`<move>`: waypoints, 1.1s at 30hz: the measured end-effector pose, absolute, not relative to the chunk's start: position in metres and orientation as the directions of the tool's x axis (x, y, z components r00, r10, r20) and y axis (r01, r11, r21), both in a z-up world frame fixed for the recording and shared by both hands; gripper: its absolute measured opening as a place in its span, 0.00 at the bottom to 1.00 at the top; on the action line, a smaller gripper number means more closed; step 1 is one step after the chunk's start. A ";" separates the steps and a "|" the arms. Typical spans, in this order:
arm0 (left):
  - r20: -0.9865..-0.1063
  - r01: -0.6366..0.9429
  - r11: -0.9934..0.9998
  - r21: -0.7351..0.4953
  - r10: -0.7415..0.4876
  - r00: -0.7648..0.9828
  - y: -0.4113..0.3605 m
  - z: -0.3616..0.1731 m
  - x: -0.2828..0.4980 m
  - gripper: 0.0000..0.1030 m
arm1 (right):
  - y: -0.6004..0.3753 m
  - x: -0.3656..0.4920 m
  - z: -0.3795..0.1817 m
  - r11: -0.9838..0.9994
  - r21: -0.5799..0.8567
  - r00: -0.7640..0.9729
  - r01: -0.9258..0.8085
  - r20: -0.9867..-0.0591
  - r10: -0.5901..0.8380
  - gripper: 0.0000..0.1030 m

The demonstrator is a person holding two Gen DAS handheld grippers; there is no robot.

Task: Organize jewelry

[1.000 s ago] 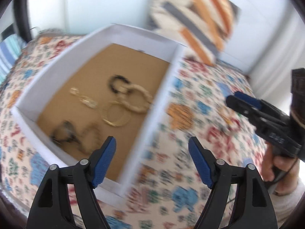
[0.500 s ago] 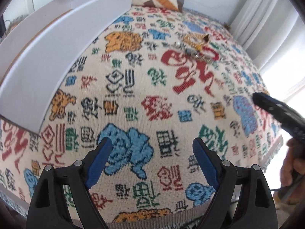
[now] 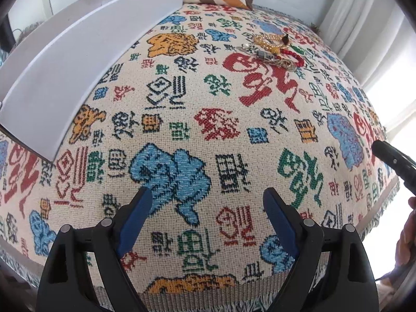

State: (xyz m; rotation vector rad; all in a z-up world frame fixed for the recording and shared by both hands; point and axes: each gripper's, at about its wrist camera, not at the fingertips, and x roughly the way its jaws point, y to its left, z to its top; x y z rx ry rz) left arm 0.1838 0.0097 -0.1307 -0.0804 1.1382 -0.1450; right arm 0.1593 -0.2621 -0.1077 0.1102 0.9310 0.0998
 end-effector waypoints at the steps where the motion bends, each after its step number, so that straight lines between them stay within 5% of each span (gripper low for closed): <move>1: -0.902 0.077 0.987 -0.139 -0.159 0.401 0.008 -0.133 0.185 0.85 | -0.264 0.158 -0.108 0.990 0.133 0.593 -0.035 -0.795 0.128 0.61; 33: -0.909 0.094 0.992 -0.082 -0.114 0.400 -0.009 -0.127 0.207 0.93 | -0.275 0.171 -0.119 0.985 0.164 0.474 -0.049 -0.864 0.168 0.61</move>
